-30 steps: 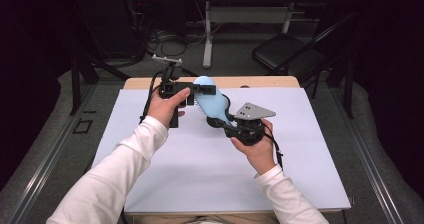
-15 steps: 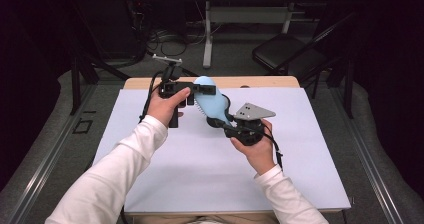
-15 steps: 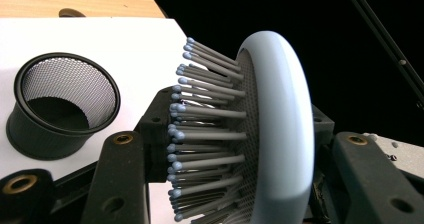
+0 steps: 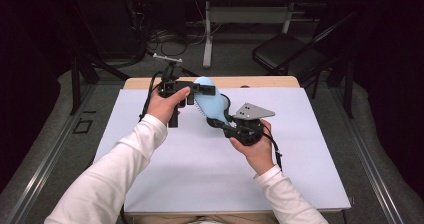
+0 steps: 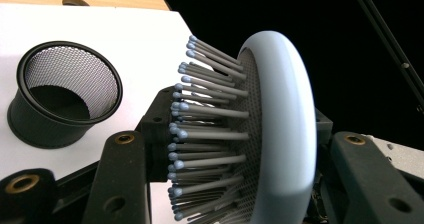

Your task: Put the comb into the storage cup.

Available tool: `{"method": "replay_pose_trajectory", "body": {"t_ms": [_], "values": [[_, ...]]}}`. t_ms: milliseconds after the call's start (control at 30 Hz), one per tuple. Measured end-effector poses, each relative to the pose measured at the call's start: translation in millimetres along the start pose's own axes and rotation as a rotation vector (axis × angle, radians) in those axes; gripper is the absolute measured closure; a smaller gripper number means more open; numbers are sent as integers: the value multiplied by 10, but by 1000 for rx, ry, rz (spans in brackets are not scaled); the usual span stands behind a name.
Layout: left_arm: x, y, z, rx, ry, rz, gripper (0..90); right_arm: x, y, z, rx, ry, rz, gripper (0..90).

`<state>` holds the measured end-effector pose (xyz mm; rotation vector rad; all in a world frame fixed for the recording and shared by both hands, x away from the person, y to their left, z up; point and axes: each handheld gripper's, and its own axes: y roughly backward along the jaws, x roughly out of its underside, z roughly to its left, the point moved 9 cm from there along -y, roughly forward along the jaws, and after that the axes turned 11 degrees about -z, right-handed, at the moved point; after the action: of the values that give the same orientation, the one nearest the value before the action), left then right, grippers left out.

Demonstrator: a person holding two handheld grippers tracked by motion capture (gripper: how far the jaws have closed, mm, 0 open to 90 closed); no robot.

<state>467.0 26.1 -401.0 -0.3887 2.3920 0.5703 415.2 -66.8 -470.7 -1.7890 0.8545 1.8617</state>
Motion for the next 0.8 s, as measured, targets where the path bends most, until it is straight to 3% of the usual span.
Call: {"method": "replay_pose_trajectory", "body": {"t_ms": [800], "values": [[7, -17, 25, -1, 13, 7, 489, 1, 0, -21, 7, -29, -2, 656]]}}
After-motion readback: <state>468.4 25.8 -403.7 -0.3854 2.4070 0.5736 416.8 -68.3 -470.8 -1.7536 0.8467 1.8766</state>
